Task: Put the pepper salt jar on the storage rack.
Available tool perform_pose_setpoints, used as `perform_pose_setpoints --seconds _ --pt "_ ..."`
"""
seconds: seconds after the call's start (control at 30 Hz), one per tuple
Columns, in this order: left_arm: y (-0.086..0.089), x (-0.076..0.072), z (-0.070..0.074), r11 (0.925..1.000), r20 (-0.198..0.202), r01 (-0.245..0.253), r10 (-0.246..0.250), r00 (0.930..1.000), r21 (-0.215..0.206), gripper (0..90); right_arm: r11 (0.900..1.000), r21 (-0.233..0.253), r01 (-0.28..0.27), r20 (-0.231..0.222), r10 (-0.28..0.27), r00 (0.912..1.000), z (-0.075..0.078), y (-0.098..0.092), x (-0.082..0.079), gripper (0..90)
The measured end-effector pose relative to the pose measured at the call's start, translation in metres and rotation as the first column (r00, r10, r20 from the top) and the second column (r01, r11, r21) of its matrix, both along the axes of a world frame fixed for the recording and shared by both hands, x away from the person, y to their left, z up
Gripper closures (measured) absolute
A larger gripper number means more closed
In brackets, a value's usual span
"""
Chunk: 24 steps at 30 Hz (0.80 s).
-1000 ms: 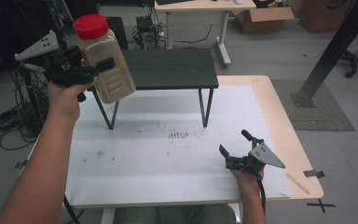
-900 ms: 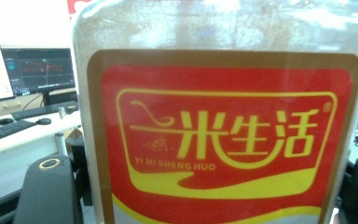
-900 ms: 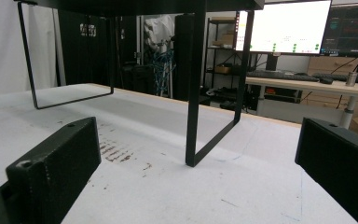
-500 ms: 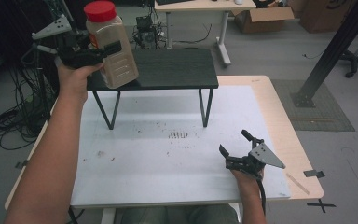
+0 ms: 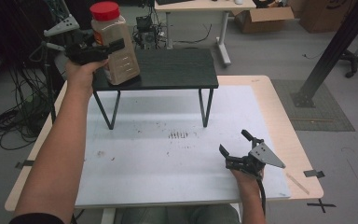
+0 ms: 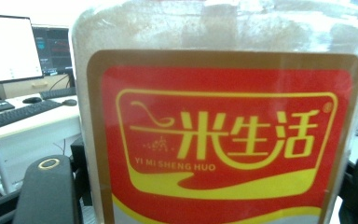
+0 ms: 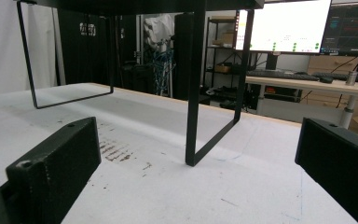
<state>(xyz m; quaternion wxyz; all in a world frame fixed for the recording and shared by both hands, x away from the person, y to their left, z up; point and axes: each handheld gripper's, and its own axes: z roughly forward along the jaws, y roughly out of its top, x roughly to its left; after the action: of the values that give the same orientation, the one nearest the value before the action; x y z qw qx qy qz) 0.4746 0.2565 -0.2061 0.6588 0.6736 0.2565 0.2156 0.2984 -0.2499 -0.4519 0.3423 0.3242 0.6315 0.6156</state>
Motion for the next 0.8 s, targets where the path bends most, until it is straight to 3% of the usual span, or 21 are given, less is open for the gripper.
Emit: perform_pose_setpoints --seconds 0.3,0.6,0.7,0.8 --pt "-0.0041 0.0053 -0.0045 0.9998 0.016 -0.012 0.012 0.9998 0.015 23.3 1.000 0.000 0.000 -0.002 0.000 1.0000 0.0000 0.0000 0.0002 0.0" --pt "-0.0053 0.0030 -0.0031 0.9994 0.003 -0.027 0.027 0.9996 0.023 22.3 1.000 0.000 0.000 -0.001 0.000 1.0000 0.0000 0.0000 0.0001 0.0" --pt "-0.0072 0.0023 -0.0030 0.9997 -0.016 -0.025 0.025 0.9996 0.007 18.0 1.000 -0.002 0.000 0.000 0.000 1.0000 0.0000 0.0002 -0.0001 0.0" --pt "-0.0097 0.0005 -0.0021 0.9992 -0.018 -0.035 0.035 0.9992 0.017 14.0 1.000 -0.003 0.000 0.001 0.000 1.0000 0.0000 0.0003 -0.0001 0.0"
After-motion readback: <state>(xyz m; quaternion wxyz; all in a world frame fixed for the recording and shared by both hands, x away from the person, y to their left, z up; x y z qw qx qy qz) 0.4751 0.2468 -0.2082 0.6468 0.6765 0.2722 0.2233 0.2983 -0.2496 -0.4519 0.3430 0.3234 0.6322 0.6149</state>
